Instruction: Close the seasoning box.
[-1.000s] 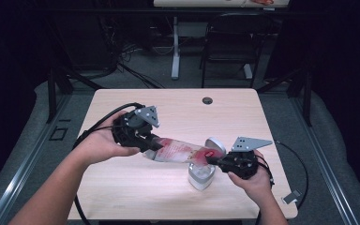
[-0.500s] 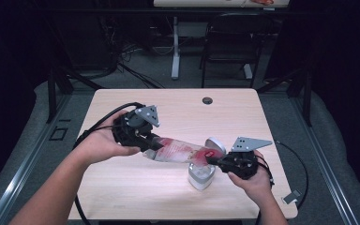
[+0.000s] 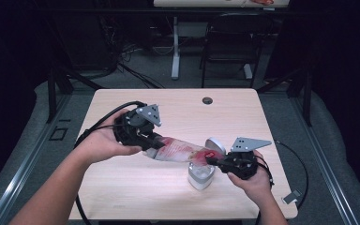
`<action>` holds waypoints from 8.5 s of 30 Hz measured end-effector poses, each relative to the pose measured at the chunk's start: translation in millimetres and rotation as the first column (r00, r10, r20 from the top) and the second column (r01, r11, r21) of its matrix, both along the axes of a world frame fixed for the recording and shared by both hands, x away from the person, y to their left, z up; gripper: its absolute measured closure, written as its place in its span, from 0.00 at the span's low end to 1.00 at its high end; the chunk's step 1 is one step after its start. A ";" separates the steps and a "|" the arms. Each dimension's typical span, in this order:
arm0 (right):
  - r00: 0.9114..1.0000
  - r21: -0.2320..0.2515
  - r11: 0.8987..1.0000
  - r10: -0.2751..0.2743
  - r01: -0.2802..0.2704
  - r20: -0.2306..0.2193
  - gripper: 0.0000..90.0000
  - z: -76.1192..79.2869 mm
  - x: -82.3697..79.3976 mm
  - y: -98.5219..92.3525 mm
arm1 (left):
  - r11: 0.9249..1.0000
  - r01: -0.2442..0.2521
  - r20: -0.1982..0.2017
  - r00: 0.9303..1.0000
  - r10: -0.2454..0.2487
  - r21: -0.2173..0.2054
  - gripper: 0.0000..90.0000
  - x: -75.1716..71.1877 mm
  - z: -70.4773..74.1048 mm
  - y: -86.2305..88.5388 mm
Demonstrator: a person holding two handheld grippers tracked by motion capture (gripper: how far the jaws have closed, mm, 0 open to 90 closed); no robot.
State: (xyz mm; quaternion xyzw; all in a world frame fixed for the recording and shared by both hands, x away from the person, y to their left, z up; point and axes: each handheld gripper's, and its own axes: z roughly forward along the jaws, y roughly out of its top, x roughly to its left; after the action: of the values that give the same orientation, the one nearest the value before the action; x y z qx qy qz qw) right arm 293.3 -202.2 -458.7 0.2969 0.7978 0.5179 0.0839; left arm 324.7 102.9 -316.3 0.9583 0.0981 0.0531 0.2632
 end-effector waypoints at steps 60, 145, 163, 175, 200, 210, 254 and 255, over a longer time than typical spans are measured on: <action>1.000 -0.012 1.000 0.006 -0.006 -0.003 0.96 -0.5 0.1 2.2 | 1.000 0.010 0.008 1.000 -0.010 -0.001 0.87 1.0 5.2 -5.9; 1.000 -0.065 0.998 0.006 -0.007 -0.004 0.98 4.4 -4.9 -6.4 | 0.999 0.036 0.021 0.999 -0.035 -0.024 0.87 2.7 10.3 -20.1; 1.000 -0.058 0.998 0.014 -0.014 -0.006 0.98 3.4 -3.5 -3.3 | 0.999 0.032 0.023 0.999 -0.031 -0.018 0.87 1.6 11.7 -18.5; 1.000 -0.061 0.998 0.014 -0.014 -0.009 0.98 2.2 -2.7 -3.3 | 0.999 0.033 0.023 0.999 -0.033 -0.014 0.87 1.5 11.9 -21.0; 1.000 -0.065 0.998 0.018 -0.019 -0.013 0.98 1.1 -2.3 -3.0 | 0.999 0.040 0.028 0.999 -0.039 -0.017 0.87 0.5 12.7 -23.0; 1.000 -0.066 0.998 0.019 -0.020 -0.013 0.98 1.7 -2.7 -3.6 | 0.999 0.044 0.026 0.999 -0.043 -0.016 0.87 0.3 13.4 -23.6; 0.999 0.018 0.999 0.029 -0.029 0.017 0.93 7.6 -4.1 1.3 | 0.990 -0.028 -0.033 0.999 0.024 -0.142 0.87 4.5 -20.7 24.0; 1.000 0.024 0.999 0.027 -0.027 0.016 0.92 7.3 -4.0 1.3 | 0.989 -0.026 -0.033 0.999 0.022 -0.144 0.87 4.8 -21.2 24.8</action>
State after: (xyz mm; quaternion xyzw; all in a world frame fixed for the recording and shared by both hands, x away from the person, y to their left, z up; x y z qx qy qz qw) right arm 289.4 -200.9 -451.4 0.2830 0.7948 0.5309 0.0795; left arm 329.5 127.7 -337.5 0.9362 0.1173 0.0338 0.3296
